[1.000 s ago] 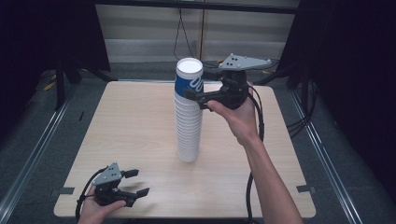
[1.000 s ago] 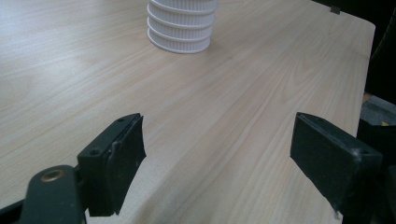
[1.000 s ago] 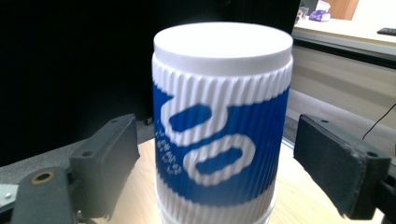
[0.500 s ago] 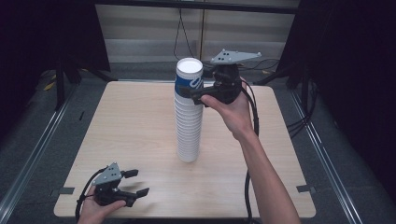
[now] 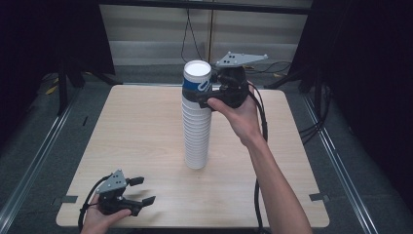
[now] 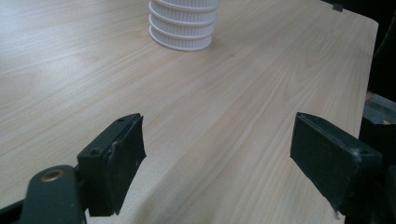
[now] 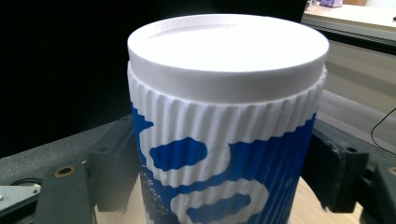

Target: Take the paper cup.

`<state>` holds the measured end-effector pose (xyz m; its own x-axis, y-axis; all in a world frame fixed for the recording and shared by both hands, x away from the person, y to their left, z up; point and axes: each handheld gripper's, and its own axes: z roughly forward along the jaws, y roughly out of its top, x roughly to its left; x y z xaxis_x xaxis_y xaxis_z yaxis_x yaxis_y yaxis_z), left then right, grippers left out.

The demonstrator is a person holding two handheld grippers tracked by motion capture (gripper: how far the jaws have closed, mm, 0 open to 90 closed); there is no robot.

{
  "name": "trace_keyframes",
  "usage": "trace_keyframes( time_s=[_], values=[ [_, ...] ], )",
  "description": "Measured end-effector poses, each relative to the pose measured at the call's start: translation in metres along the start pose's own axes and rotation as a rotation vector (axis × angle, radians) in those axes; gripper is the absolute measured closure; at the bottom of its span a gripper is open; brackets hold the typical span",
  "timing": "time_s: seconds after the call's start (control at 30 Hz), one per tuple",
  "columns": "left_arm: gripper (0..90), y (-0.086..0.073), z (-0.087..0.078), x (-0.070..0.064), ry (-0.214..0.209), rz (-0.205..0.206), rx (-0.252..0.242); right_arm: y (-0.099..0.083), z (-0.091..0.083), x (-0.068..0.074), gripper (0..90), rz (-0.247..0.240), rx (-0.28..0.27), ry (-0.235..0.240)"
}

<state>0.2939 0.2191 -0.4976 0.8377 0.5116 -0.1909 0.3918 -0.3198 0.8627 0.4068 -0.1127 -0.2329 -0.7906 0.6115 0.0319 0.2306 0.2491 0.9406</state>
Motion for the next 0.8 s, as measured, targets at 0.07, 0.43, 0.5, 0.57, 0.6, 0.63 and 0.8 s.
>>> trace_keyframes(
  time_s=[0.07,0.43,0.5,0.57,0.6,0.63,0.8],
  values=[
    [17.6,0.0001,0.0001,-0.0001,-0.001,0.002,0.001,0.0003,0.0000,0.0001,21.7,-0.001,0.001,-0.001],
    [17.6,-0.0001,0.0000,0.0001,0.000,-0.001,0.002,0.0035,0.0000,0.0000,22.9,0.002,-0.006,0.000],
    [17.6,-0.0002,-0.0001,0.0001,0.001,-0.003,0.003,0.0045,-0.0001,0.0004,23.3,-0.001,-0.002,-0.004],
    [17.6,-0.0001,-0.0001,0.0001,0.001,-0.002,0.003,0.0046,0.0000,0.0007,23.3,-0.003,-0.002,-0.005],
    [17.6,-0.0001,-0.0001,0.0001,0.001,-0.002,0.003,0.0046,0.0000,0.0007,23.3,-0.003,-0.002,-0.005],
    [17.6,-0.0001,-0.0001,0.0001,0.001,-0.002,0.004,0.0048,-0.0001,0.0009,23.3,-0.004,-0.004,-0.006],
    [17.6,-0.0004,-0.0002,0.0004,0.002,-0.004,0.005,0.0056,-0.0018,0.0011,23.5,-0.002,-0.027,-0.011]
  ],
)
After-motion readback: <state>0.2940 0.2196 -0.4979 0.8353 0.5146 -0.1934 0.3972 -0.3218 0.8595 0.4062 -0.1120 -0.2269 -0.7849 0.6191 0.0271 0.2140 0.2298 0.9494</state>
